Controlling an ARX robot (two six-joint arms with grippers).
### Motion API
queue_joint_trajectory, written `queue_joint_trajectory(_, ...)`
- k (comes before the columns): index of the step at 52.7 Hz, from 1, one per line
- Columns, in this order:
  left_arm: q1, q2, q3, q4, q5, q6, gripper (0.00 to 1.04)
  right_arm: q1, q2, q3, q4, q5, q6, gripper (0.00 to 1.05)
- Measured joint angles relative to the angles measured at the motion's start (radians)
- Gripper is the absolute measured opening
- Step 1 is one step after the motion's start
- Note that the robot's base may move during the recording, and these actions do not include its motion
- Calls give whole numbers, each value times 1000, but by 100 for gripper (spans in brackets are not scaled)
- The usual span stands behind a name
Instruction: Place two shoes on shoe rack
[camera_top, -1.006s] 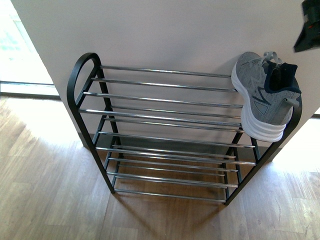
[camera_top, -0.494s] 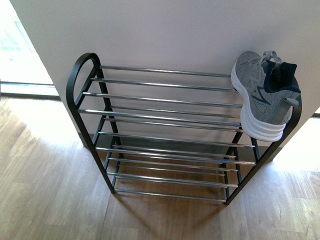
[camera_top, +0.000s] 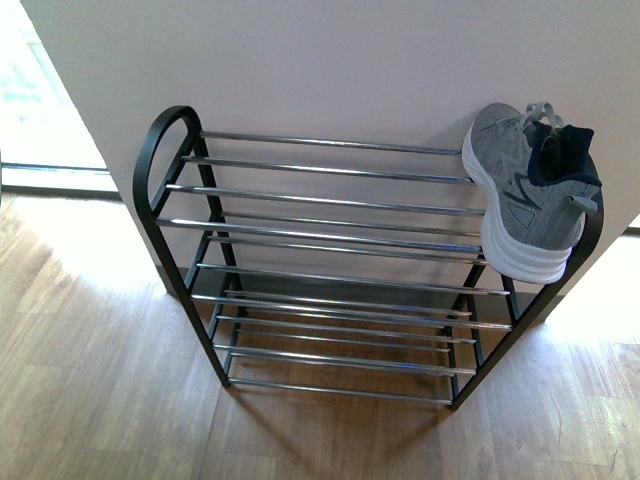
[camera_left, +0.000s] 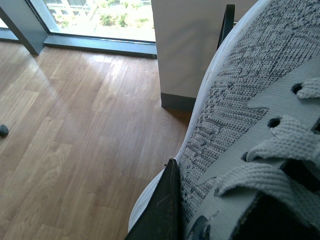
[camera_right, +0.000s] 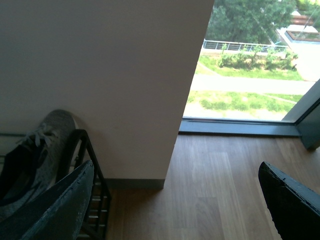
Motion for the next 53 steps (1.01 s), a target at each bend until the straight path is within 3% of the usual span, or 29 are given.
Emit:
queue_joint_trajectory(18,0,0,0,0,0,0,2,-48,-108,-132,63,-65,101,95)
queue_joint_trajectory(23,0,0,0,0,-1,0,2,-36,-145,-248,335,-284,200,80)
queue_joint_trajectory(27,0,0,0,0,-1,0,2,11,-216,-334,414,-289,229,69)
queue_joint_trajectory(47,0,0,0,0,2,0,2,350,-589,-643,349,34,267,3)
queue_joint_trajectory(53,0,0,0,0,-1,0,2,421,-651,-677,327,104,269,2)
